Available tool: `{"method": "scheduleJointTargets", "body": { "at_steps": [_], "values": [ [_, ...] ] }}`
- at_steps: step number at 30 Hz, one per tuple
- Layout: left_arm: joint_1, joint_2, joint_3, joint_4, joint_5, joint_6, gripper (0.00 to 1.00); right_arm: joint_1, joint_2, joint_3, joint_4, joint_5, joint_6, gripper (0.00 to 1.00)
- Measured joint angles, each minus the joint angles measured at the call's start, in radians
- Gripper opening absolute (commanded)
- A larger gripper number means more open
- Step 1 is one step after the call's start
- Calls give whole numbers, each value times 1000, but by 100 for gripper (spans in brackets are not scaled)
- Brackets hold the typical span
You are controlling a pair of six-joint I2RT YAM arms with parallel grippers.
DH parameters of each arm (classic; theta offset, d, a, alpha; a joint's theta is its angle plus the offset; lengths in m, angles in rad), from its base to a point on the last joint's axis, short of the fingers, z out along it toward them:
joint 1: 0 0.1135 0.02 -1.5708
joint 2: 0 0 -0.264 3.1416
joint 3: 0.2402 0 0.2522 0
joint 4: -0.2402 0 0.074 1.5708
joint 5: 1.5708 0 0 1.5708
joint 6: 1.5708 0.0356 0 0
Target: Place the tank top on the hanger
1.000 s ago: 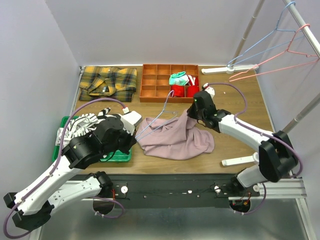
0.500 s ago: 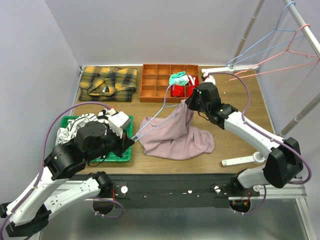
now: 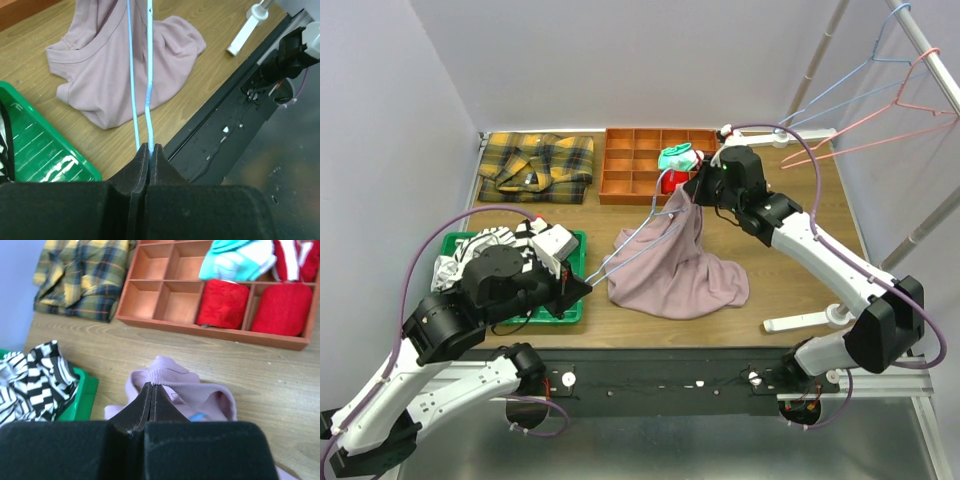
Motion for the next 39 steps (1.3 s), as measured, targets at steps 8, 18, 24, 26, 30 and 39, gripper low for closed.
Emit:
{"method": "scheduleJointTargets", "body": {
  "at_steps": [8,18,24,26,30,39],
  "values": [
    [0,-11,-92,109,6,-35,0,0,4,34,-29,-157,-40,3],
    [0,-16,-212,282,2,-60,0,0,-120,32,-132,-238,-46,3],
    [0,3,-389,523,-19,-100,0,0,-209,5,-158,-257,-28,7],
    [0,16,-444,613,-26,-111,0,0,-237,-18,-179,-237,-21,9],
    [0,50,-521,769,-27,-124,0,0,-267,-64,-225,-154,-14,29],
    [0,139,-620,1040,-24,-134,0,-1,-291,-151,-324,86,1,66]
  ]
}}
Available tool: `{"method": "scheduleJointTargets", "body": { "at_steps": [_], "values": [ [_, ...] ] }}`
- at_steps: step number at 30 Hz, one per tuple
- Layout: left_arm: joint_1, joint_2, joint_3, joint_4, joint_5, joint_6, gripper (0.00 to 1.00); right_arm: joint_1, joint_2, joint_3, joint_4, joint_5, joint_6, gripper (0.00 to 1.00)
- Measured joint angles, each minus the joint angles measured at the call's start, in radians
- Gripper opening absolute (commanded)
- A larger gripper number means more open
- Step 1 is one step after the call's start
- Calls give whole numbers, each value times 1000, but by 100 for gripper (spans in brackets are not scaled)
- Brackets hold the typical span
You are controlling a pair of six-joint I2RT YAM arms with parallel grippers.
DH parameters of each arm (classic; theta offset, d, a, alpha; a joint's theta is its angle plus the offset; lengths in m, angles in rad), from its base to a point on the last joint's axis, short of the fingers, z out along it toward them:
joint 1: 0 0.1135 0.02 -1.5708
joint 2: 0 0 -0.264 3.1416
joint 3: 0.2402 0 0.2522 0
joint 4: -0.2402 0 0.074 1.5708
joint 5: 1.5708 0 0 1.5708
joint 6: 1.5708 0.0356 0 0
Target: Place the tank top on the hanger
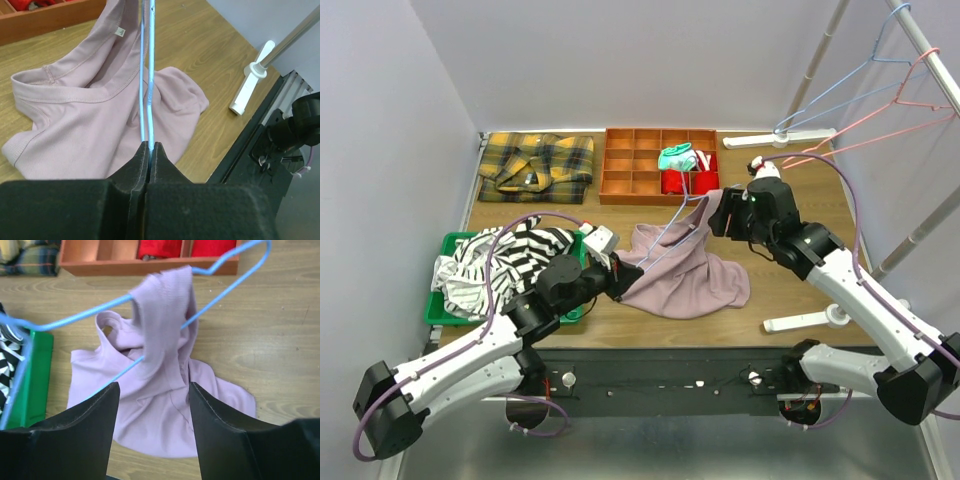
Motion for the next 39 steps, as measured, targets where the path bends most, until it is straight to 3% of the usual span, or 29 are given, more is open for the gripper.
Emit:
{"method": "scheduleJointTargets", "body": {
  "at_steps": [7,13,24,27,30,31,34,38,39],
  "values": [
    [0,88,-17,67,0,2,0,5,-15,3,86,-46,-52,66],
    [0,132,-18,92,1,8,0,61,67,17,206,-57,-118,67],
    [0,190,-20,128,34,11,0,100,151,17,331,53,-224,66],
    [0,190,-26,138,43,12,0,101,192,13,352,99,-240,60],
    [0,196,-28,142,53,15,0,101,208,-16,383,121,-257,44],
    [0,200,-28,144,54,16,0,101,209,-22,389,123,-259,29],
    [0,224,-28,152,64,16,0,101,221,-28,407,129,-269,1],
    [0,245,-28,166,72,16,2,101,233,-53,430,156,-287,1],
    [0,251,-28,166,72,14,10,101,234,-60,431,159,-284,1]
  ]
}}
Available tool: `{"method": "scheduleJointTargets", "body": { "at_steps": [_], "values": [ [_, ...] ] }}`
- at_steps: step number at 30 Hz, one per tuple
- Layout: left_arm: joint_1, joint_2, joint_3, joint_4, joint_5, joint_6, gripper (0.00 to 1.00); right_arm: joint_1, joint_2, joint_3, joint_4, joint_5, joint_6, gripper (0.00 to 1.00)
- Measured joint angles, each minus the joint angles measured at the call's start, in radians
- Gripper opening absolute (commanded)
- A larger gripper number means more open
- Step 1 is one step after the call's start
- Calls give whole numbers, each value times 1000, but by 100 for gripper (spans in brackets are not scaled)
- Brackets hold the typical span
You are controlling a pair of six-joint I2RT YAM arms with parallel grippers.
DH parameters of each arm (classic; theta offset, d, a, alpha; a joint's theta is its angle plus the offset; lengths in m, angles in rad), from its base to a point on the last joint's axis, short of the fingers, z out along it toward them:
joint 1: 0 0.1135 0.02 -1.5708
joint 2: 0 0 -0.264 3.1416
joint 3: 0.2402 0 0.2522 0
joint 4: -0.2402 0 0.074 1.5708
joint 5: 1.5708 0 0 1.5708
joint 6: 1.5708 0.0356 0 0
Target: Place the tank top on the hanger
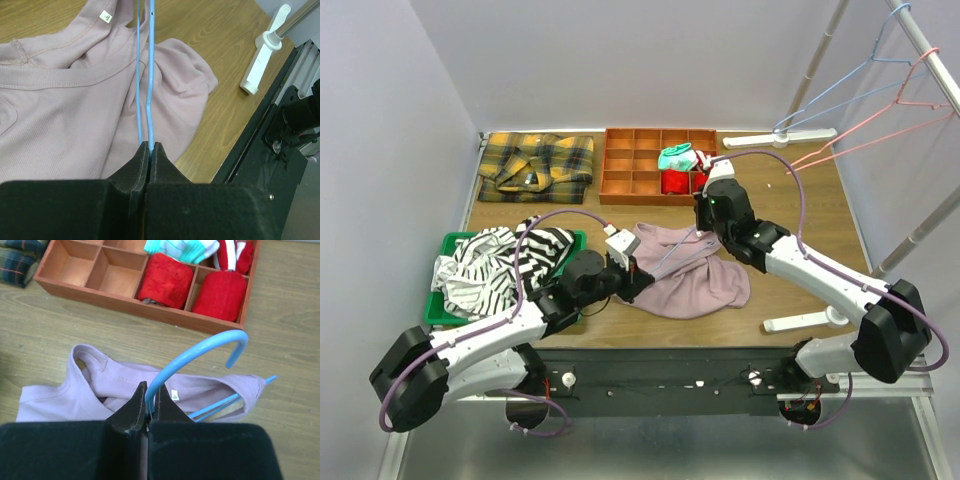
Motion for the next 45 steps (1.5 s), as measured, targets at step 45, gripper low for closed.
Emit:
{"method": "scheduleJointTargets", "body": {
  "at_steps": [45],
  "values": [
    [212,836,805,-576,-431,-258,33,6,93,-87,111,415,221,1]
  ]
}}
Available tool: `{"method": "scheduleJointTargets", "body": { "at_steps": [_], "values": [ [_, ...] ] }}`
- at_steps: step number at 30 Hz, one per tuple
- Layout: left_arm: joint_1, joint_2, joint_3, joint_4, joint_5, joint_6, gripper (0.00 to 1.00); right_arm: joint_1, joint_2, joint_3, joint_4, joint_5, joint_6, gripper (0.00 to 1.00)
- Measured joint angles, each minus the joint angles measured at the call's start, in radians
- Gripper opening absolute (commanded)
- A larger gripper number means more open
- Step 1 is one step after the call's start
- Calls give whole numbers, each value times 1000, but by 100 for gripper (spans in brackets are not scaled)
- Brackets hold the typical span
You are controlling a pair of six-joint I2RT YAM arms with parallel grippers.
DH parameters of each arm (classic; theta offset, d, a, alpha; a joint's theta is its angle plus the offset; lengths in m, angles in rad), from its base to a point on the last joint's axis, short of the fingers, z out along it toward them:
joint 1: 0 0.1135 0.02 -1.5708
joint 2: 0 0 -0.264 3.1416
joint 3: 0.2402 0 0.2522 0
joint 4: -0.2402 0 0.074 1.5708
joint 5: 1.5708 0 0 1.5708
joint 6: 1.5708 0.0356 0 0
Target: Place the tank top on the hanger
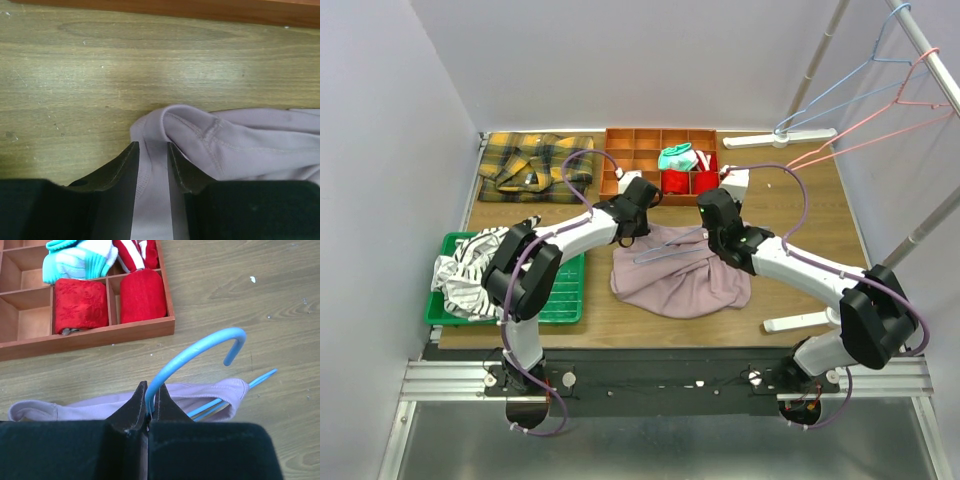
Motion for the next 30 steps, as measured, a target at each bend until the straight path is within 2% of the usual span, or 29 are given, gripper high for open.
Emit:
{"method": "scheduleJointTargets", "body": {
  "at_steps": [1,2,3,5,9,11,12,15,20,23,27,30],
  "values": [
    [6,7,-1,2,9,0,30,0,0,2,-3,2,0,1],
    [10,9,-3,4,14,0,17,0,0,4,-5,4,0,1],
    [15,10,-6,9,21,-2,10,0,2,8,-11,8,1,1],
    [22,10,-7,14,29,-1,0,0,6,18,-19,18,4,1],
    [31,-5,-46,51,46,-6,0,0,34,54,-42,52,26,1],
    [31,-23,-77,60,49,-6,12,0,47,68,-47,62,34,1],
    [32,-31,-93,63,59,-3,23,0,51,71,-48,63,39,1],
    [36,-33,-97,82,80,5,30,0,58,77,-50,68,46,1],
    [41,-33,-86,103,100,2,34,0,60,77,-51,71,51,1],
    [42,-33,-85,126,112,-8,43,0,60,77,-51,71,53,1],
    [42,-29,-74,132,117,-16,43,0,60,77,-51,71,53,1],
    [42,6,-21,124,112,-19,37,0,60,77,-51,71,53,1]
  ]
}}
